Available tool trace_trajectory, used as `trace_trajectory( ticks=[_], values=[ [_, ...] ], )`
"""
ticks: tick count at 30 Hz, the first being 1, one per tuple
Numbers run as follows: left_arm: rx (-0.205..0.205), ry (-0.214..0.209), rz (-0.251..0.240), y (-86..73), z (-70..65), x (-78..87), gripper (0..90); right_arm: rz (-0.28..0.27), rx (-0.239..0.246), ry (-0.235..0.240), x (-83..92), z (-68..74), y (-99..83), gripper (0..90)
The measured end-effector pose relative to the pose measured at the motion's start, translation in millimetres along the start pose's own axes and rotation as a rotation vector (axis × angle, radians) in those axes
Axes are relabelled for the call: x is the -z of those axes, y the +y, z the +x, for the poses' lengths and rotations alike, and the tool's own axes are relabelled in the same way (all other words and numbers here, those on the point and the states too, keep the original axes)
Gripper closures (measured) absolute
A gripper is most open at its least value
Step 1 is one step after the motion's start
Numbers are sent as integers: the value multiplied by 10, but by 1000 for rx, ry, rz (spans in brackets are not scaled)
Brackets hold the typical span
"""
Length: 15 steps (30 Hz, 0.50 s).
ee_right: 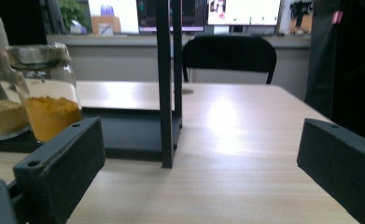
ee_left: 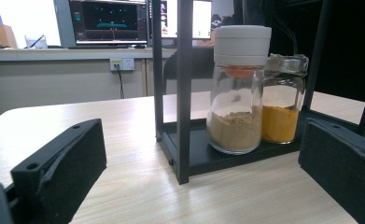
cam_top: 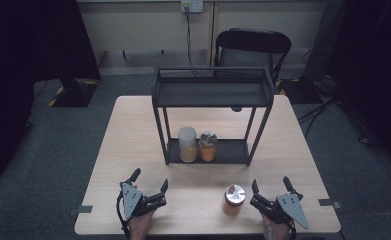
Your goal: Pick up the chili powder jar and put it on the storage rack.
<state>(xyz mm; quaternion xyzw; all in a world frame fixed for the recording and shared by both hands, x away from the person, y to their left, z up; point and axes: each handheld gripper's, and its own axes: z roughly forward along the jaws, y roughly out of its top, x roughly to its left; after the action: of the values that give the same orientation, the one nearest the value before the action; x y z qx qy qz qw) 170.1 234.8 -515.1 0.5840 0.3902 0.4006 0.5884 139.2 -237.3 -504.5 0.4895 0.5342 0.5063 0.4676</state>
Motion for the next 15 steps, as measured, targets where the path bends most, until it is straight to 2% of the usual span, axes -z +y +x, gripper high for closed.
trace_trajectory(
  ticks=[4, 6, 10, 12, 15],
  values=[
    [1, -1, 1, 2, 2, -2, 3, 25, -15, -1, -23, -15, 45, 0],
    [1, -1, 2, 4, 3, -2, 3, 35, -23, 13, -24, -47, 76, 0],
    [1, -2, 1, 2, 3, -2, 3, 39, -8, 34, -19, -80, 131, 0],
    [1, -2, -1, -1, 4, 0, 3, 39, -20, 48, -10, -100, 159, 0],
    [1, -2, 0, 0, 3, -1, 3, 26, -31, 44, 30, -93, 196, 0]
  ],
)
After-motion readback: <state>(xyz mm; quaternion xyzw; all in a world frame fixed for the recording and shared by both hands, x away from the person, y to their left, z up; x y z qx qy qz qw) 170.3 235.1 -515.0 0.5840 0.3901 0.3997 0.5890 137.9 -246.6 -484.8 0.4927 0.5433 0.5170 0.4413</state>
